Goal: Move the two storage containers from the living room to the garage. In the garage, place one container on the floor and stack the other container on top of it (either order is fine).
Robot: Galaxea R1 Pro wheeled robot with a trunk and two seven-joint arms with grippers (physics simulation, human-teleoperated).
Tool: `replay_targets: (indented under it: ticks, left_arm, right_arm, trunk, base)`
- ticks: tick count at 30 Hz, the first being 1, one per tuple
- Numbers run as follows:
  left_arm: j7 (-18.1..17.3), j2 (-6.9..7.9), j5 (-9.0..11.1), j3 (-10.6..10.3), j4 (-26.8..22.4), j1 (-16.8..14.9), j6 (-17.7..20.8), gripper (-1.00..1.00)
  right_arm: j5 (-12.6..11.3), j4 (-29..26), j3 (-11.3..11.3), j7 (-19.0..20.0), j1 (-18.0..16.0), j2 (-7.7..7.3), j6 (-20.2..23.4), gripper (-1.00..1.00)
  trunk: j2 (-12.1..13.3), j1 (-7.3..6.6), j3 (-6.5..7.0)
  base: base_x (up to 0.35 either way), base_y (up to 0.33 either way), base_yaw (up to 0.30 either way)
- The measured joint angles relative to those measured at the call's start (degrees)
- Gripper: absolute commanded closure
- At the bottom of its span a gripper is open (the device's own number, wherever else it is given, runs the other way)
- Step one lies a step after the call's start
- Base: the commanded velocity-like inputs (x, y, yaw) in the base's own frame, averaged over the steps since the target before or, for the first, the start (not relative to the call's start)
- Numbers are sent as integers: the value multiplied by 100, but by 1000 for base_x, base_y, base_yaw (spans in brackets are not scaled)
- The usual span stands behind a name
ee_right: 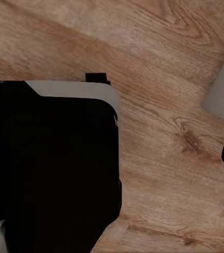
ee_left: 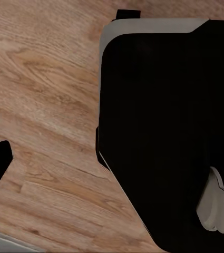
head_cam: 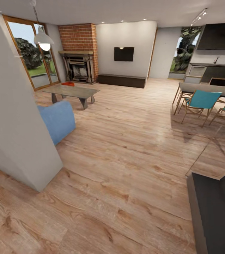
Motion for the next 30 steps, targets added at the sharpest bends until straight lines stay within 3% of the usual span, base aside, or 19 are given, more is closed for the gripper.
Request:
replay_targets:
  ticks: [30]
  left_arm:
    - [2,8,9,0,0,0,8,-100]
  right_arm:
    - [0,0,0,-1,0,0,3,-100]
  trunk:
    - [0,0,0]
  base:
    - [322,0,-227]
